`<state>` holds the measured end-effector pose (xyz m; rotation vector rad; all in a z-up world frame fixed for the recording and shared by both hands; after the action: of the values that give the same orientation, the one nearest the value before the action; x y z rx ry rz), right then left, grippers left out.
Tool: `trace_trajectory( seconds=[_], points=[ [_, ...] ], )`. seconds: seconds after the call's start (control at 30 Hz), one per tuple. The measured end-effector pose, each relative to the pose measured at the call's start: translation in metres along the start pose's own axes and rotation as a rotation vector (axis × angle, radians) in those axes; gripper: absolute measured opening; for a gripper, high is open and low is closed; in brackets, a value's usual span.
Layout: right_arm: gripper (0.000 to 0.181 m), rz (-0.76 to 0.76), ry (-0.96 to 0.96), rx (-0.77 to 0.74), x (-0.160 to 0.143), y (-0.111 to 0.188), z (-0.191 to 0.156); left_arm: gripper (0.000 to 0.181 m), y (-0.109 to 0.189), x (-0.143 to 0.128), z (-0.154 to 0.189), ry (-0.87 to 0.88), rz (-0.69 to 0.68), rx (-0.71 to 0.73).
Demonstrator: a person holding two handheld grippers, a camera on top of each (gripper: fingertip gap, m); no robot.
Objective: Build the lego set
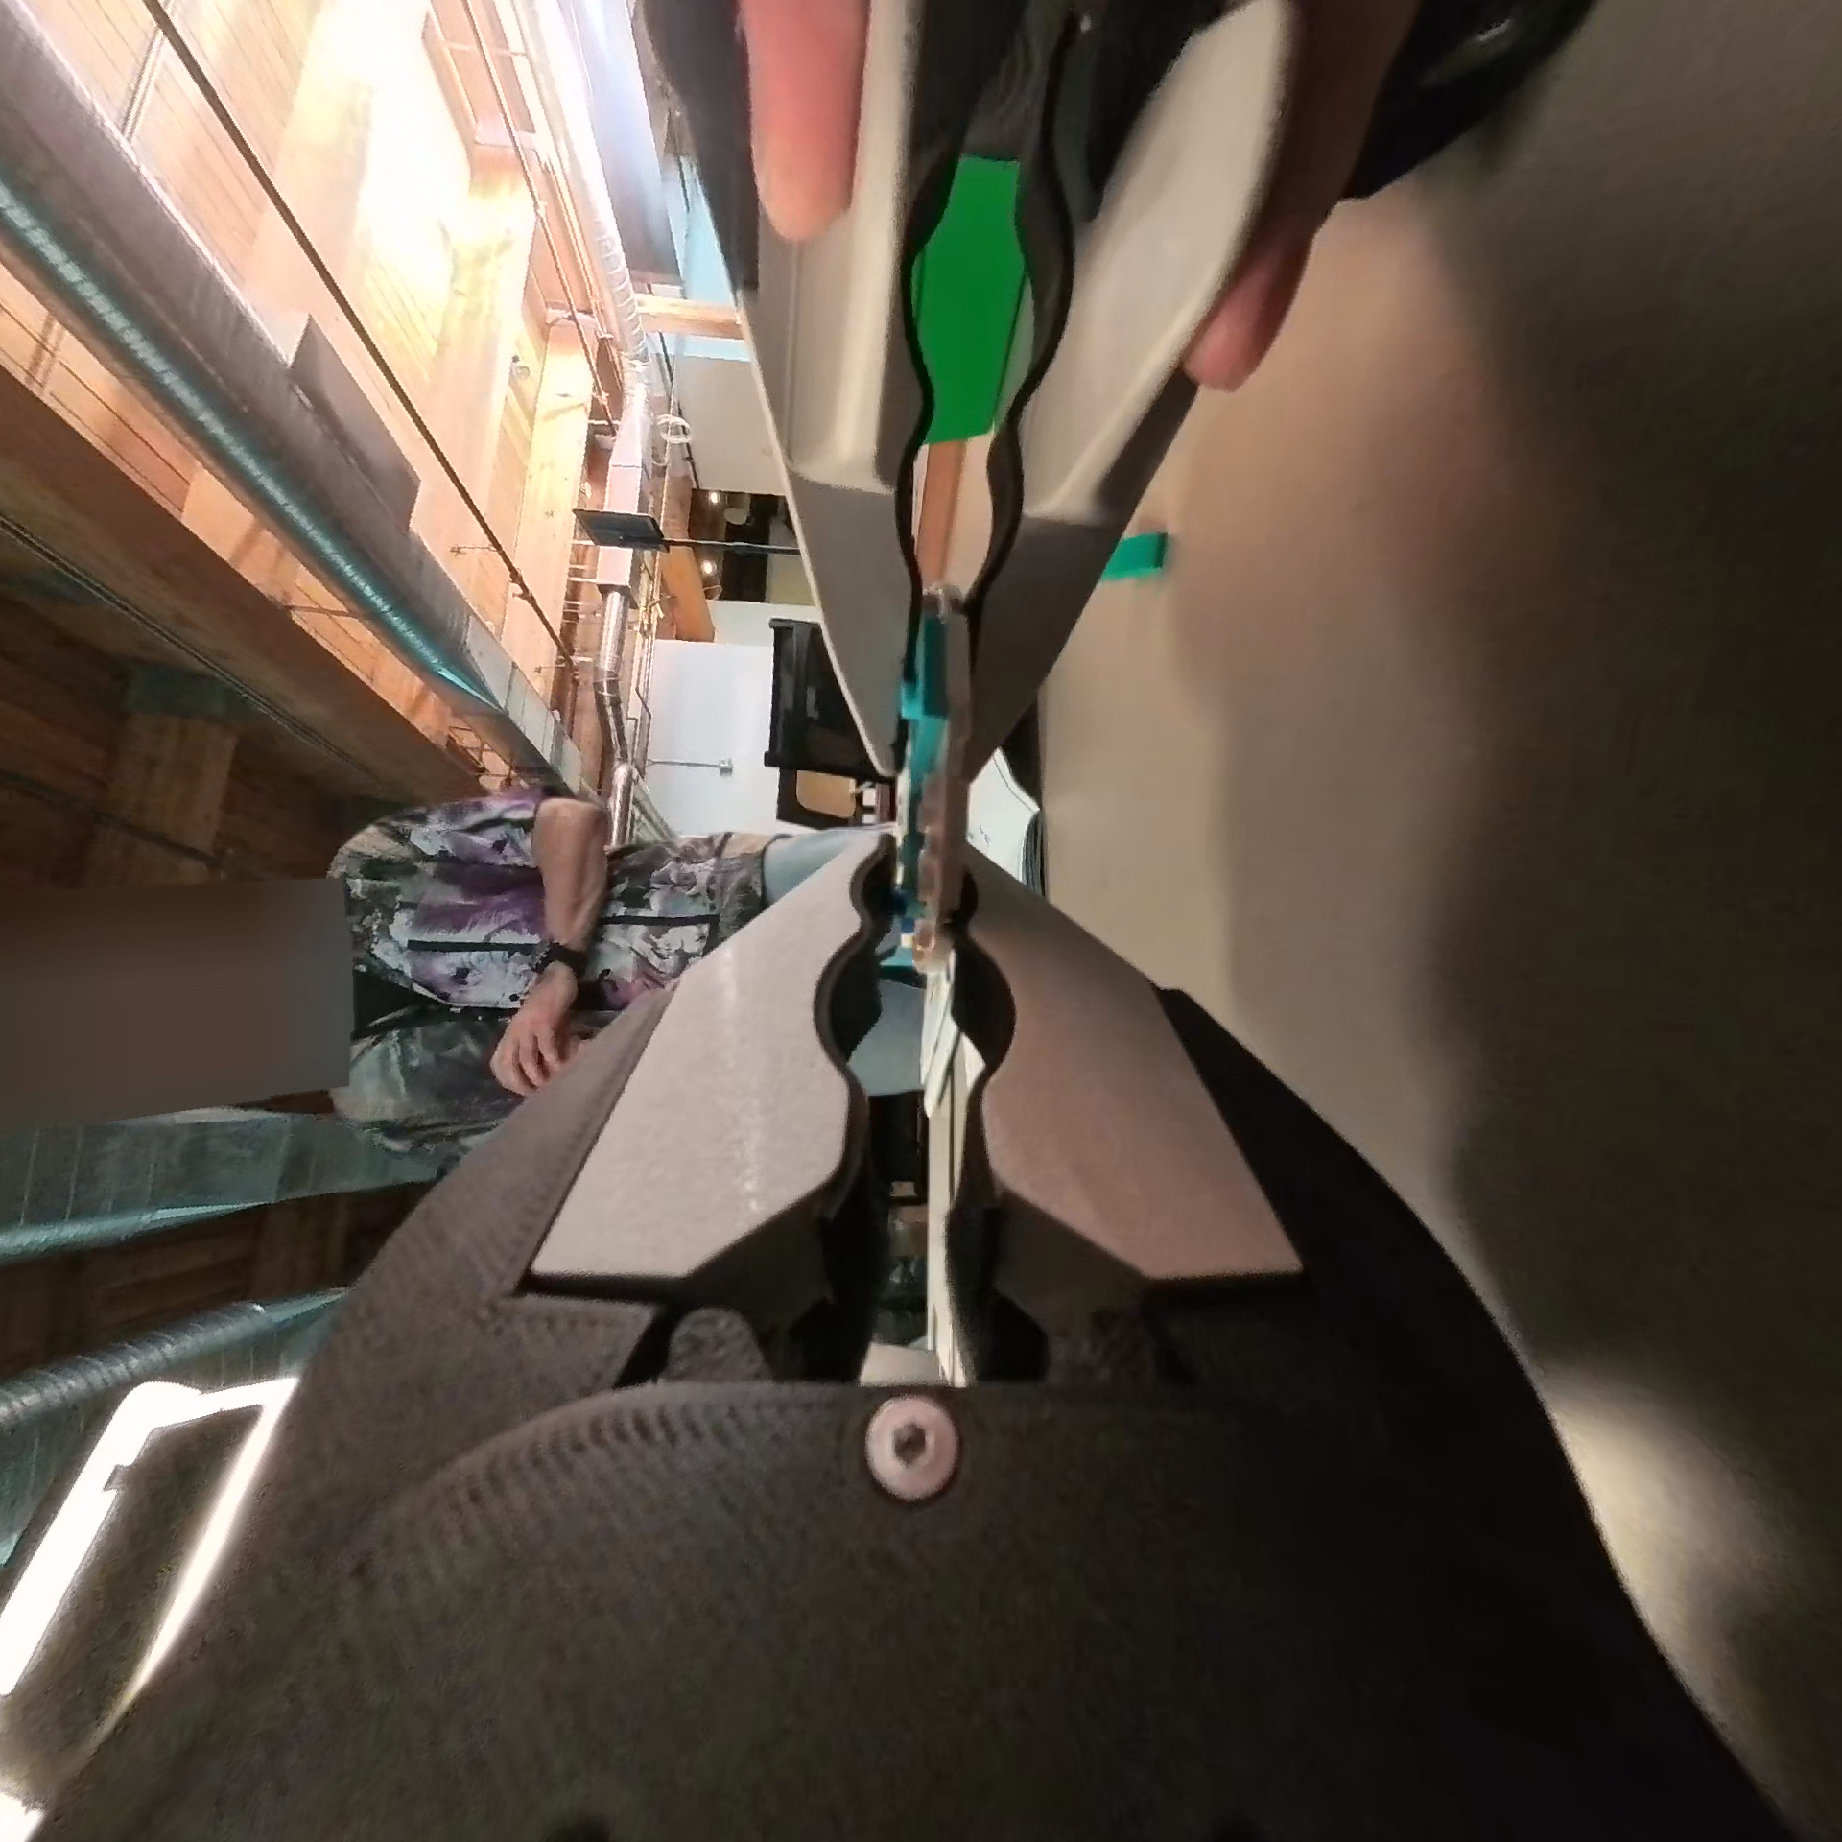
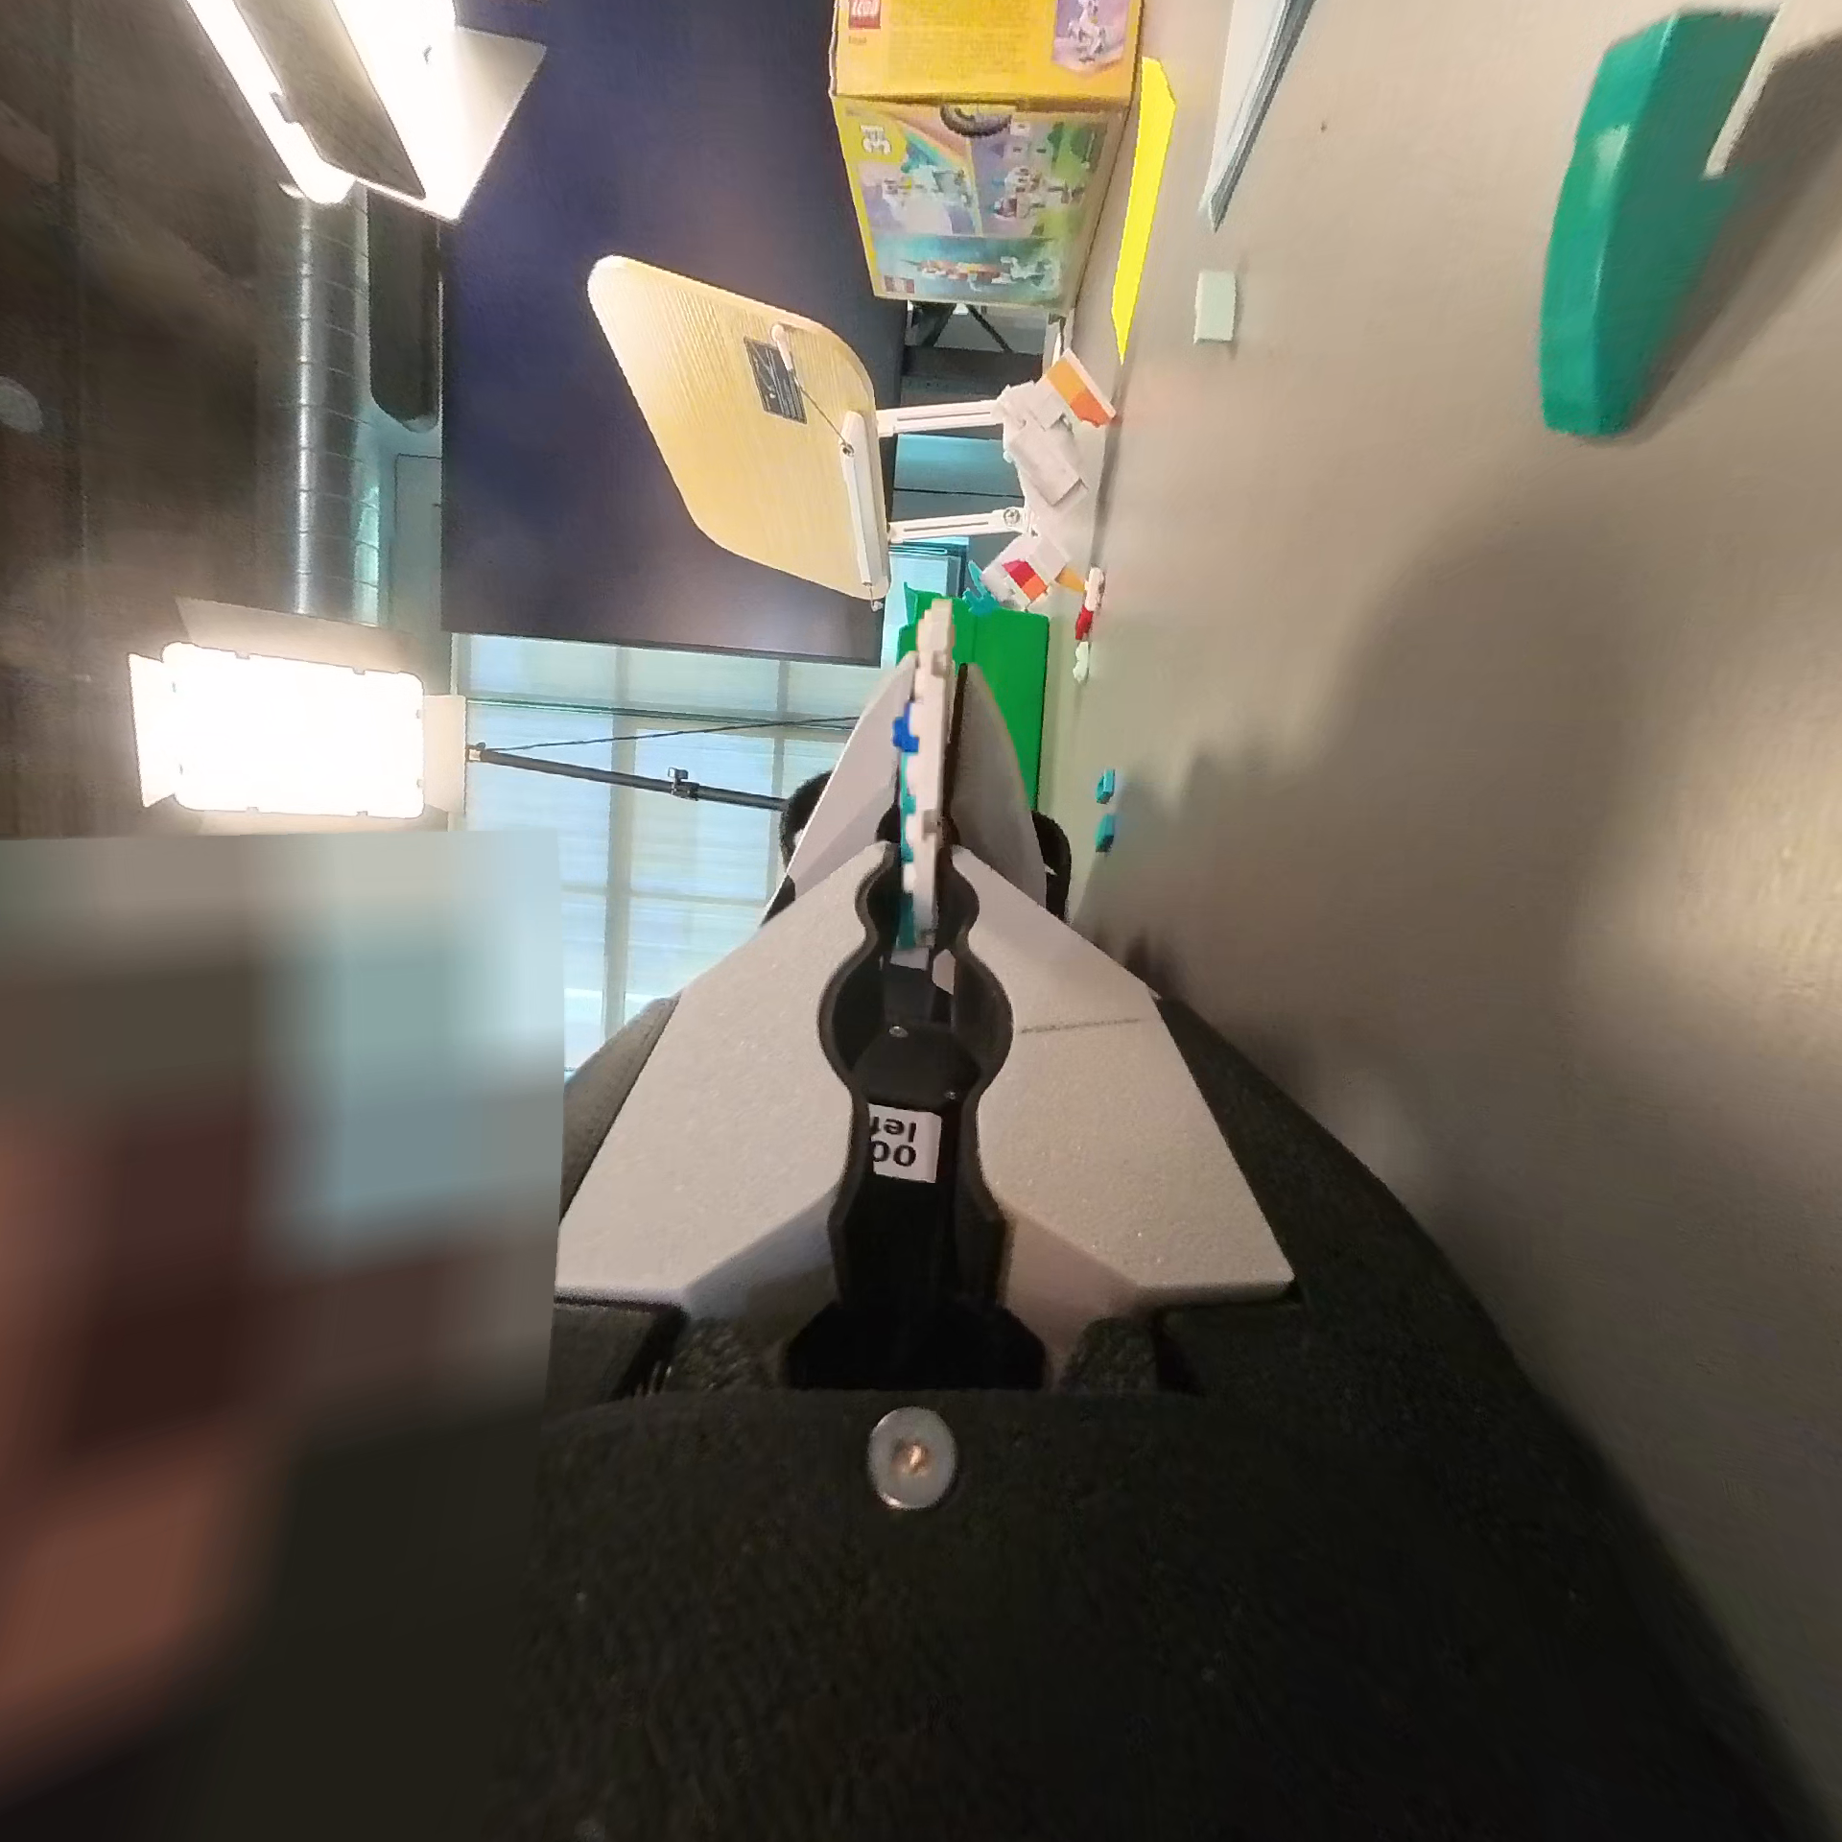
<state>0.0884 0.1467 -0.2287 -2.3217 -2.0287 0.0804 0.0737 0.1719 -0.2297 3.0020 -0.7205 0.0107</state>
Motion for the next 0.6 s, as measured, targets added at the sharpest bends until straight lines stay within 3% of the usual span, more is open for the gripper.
trace_trajectory(
  seconds=[0.3, 0.47, 0.6],
  points=[
    [0.018, 0.063, 0.140, -0.025, 0.014, 0.006, -0.008, 0.006, 0.000, -0.011, -0.005, 0.056, -0.031, 0.013],
    [0.018, 0.151, 0.378, 0.019, 0.030, 0.011, -0.029, 0.006, 0.001, -0.023, -0.009, 0.129, -0.054, 0.015],
    [0.010, 0.309, 0.720, -0.038, 0.064, 0.020, -0.055, 0.006, 0.001, -0.029, -0.009, 0.187, -0.065, 0.003]
  ],
)
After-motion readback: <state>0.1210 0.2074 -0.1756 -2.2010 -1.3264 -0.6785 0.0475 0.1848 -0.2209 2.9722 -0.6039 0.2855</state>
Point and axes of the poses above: each gripper's, where its closed fingertips meet, y back along the fingers, x out of its top, z = x × y across the jaws, the point moved 1 cm from there along y, back along the fingers, and after that the axes turned 3 degrees about -y, right-handed, at the moved point
